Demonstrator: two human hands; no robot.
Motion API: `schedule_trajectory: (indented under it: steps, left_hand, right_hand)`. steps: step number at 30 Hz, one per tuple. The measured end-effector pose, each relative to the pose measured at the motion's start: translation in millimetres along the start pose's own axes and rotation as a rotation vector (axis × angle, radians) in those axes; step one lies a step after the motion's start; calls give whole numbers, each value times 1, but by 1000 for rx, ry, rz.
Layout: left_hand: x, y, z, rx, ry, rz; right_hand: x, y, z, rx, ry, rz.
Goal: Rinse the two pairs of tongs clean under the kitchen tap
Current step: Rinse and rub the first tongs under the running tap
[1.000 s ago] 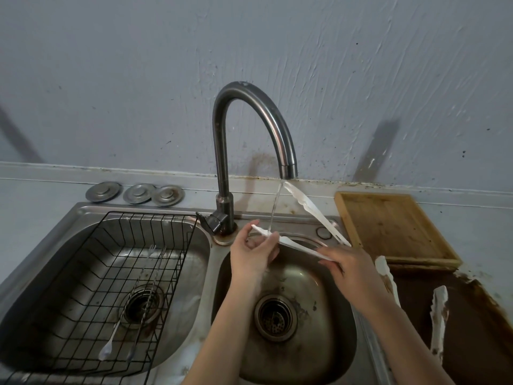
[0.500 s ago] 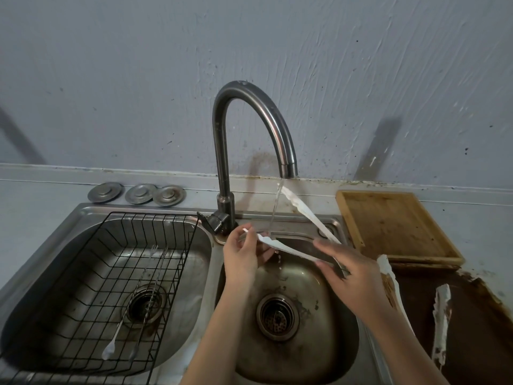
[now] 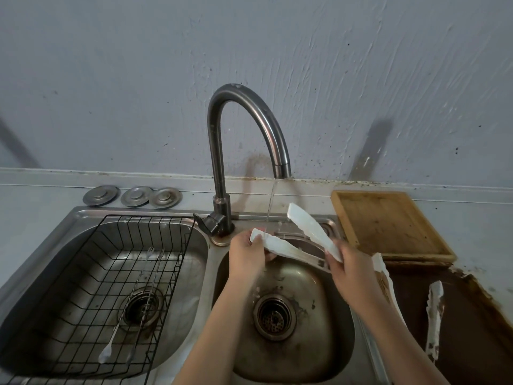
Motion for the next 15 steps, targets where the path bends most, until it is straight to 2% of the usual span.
schedule_trajectory:
  steps: [2, 7, 11, 15]
  left_hand:
    - [-3, 0, -11, -152, -136, -14]
    - [0, 2, -37, -365, -347, -59]
    - [2, 5, -52, -404, -435, -68]
    - [7, 8, -63, -406, -502, -77]
  right_hand:
    - [3, -16, -8, 0, -69, 85]
    - [10, -45, -10, -78, -142, 219]
    - [14, -58, -9, -130, -205, 257]
    - [18, -62, -3, -295, -260, 280]
Point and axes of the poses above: each hand's wrist, its own x-axis away from the middle knuckle, its own y-axis out of the back of the hand, z = x × y, the point moved 6 cm from there along -x, towards the middle knuckle, and after that the axes turned 12 degrees about -z, right-handed, at the moved point
